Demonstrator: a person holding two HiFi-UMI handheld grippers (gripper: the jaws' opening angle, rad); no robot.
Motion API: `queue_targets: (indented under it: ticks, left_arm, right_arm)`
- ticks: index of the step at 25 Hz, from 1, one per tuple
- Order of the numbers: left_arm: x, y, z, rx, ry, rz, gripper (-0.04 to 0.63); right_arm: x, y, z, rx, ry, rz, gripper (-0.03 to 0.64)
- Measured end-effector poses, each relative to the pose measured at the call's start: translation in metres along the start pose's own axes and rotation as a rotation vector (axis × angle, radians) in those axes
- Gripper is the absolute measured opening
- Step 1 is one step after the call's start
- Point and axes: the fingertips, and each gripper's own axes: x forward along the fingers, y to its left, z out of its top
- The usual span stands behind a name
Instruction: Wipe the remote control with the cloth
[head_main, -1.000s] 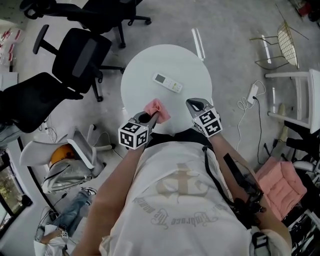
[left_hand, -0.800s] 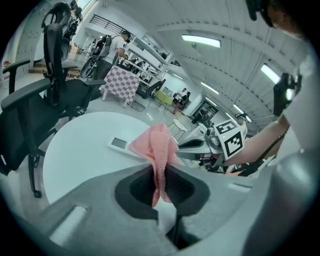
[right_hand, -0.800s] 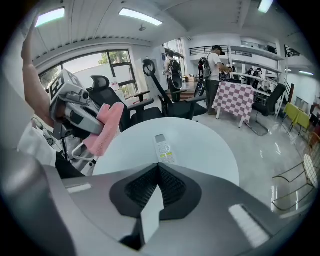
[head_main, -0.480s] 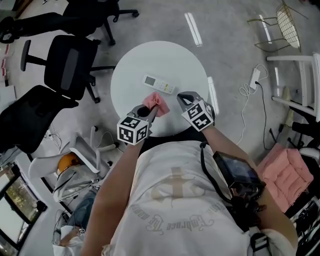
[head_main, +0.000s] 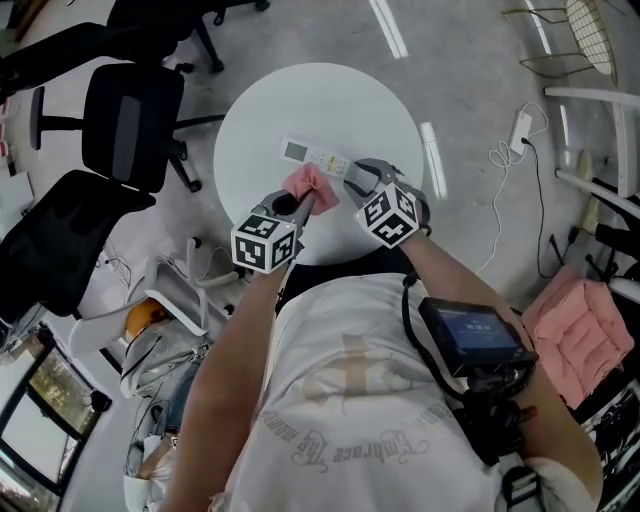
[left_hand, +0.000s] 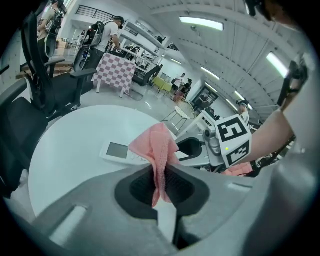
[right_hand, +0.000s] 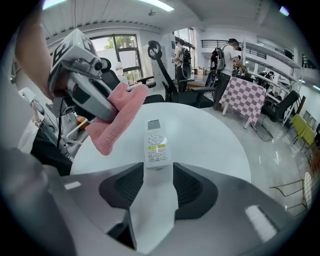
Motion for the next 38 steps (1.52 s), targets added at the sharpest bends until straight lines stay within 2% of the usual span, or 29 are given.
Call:
queue_targets:
  ticks: [4,7,10,13,22,25,28,30,38]
  left_arm:
    - [0.008,0.006,0.003,-0.009,0.017,0.0,0.021]
    - [0.013,0.012,0.006,-0.011,0.028,0.002,0.021]
    - [0.017,0.016,0.008,-0.011,0.048,0.008,0.021]
    - [0.024,0.018,0.008,0.004,0.094,0.003,0.021]
    - [0.079,0.01,0.02,0.044,0.243,-0.056,0.021]
    - [0.093,0.004,0.016,0.081,0.319,-0.069,0.021]
    - [0.103,0.005,0.011,0.135,0.381,-0.041,0.021]
    - [0.105,0.006,0.009,0.145,0.394,-0.018,0.021]
    - [0.096,0.024,0.012,0.088,0.371,0.052,0.021]
  right_arm:
    - [0.016,-0.001,0.0,-0.027,0.014,0.016,0.247]
    - [0.028,-0.004,0.001,-0.055,0.015,0.029,0.268]
    - [0.036,-0.002,0.0,-0.11,0.025,0.041,0.261]
    - [0.039,-0.001,0.0,-0.143,0.023,0.038,0.218]
    - [0.041,-0.011,-0.002,-0.163,0.012,0.066,0.215]
    - [0.042,-0.009,-0.001,-0.175,0.008,0.071,0.215]
    - [0.042,-0.007,-0.001,-0.183,0.015,0.069,0.215]
    - [0.043,-0.007,-0.002,-0.182,0.024,0.065,0.212]
    - [0.042,-0.005,0.0,-0.169,0.01,0.062,0.21]
